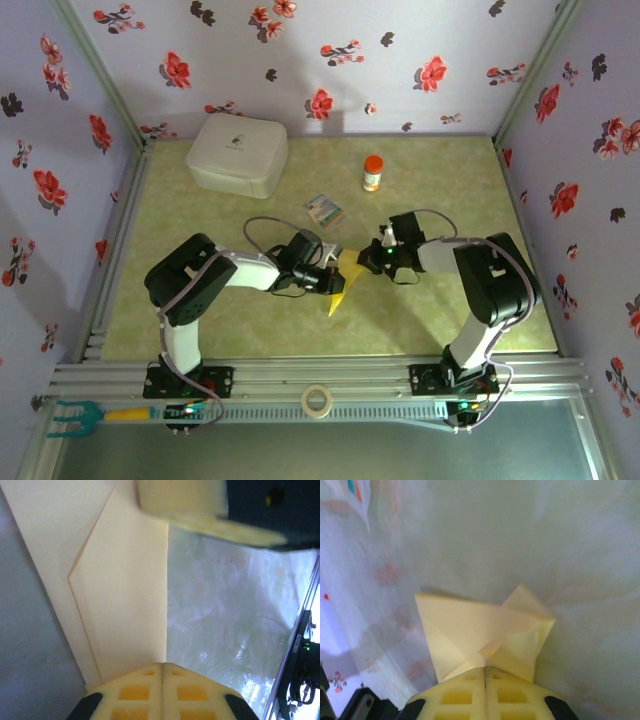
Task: Fold a paper plane with a square sheet of paper (pick it up from the middle)
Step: Fold the wing for the fifth time at the center of the table.
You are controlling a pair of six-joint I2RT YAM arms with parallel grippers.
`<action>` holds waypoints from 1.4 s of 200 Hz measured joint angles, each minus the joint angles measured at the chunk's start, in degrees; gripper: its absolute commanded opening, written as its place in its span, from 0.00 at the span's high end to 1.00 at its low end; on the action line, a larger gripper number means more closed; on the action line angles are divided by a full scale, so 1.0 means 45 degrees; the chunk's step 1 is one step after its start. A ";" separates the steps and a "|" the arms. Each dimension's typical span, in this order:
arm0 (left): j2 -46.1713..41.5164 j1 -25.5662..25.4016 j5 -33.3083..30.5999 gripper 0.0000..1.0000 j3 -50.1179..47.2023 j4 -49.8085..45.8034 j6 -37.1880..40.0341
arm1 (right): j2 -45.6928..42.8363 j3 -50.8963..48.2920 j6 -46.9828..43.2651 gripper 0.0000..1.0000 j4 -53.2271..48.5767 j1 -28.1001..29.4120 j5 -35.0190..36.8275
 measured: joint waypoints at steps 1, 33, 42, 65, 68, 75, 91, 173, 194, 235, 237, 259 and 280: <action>0.0000 0.0000 0.0000 1.00 0.0000 0.0005 0.0000 | 0.0000 0.0005 0.0000 0.94 0.0000 -0.0019 0.0010; 0.0000 0.0005 0.0034 1.00 -0.0049 0.0102 0.0000 | 0.0165 0.0214 -0.0005 0.94 0.0000 -0.0602 0.0165; 0.0000 0.0005 0.0044 1.00 -0.0049 0.0102 0.0000 | 0.0219 0.0267 -0.0005 0.94 -0.0010 -0.0690 0.0121; 0.0000 0.0005 0.0058 1.00 -0.0063 0.0141 0.0000 | 0.0287 0.0345 -0.0005 0.94 0.0010 -0.0903 0.0121; 0.0000 0.0005 0.0058 1.00 -0.0063 0.0141 0.0000 | 0.0301 0.0350 -0.0005 0.94 0.0015 -0.0947 0.0126; 0.0000 0.0005 0.0058 1.00 -0.0073 0.0165 0.0000 | 0.0316 0.0364 0.0000 0.94 0.0039 -0.1039 0.0126; 0.0000 0.0005 0.0063 1.00 -0.0097 0.0209 0.0000 | 0.0345 0.0364 0.0005 0.94 0.0141 -0.1239 0.0126; 0.0000 0.0024 0.0117 1.00 -0.0131 0.0282 0.0000 | -0.1161 0.0364 0.0044 0.92 0.0398 -0.1054 0.0160; 0.0000 0.0024 0.0117 1.00 -0.0131 0.0282 0.0000 | -0.1195 0.0345 0.0049 0.93 0.0447 -0.0296 0.0058; 0.0000 0.0024 0.0121 1.00 -0.0131 0.0282 0.0000 | -0.0665 0.0010 0.0049 0.95 0.0578 0.0345 -0.0058; 0.0000 0.0024 0.0121 1.00 -0.0131 0.0282 0.0000 | -0.0602 0.0005 0.0049 0.95 0.0578 0.0325 -0.0058; 0.0000 0.0024 0.0151 1.00 -0.0131 0.0282 0.0000 | 0.0049 0.0000 0.0044 0.95 0.0578 0.0117 0.0053; 0.0000 0.0024 0.0155 1.00 -0.0131 0.0282 0.0000 | 0.0291 0.0000 0.0049 0.95 0.0685 -0.0165 -0.0175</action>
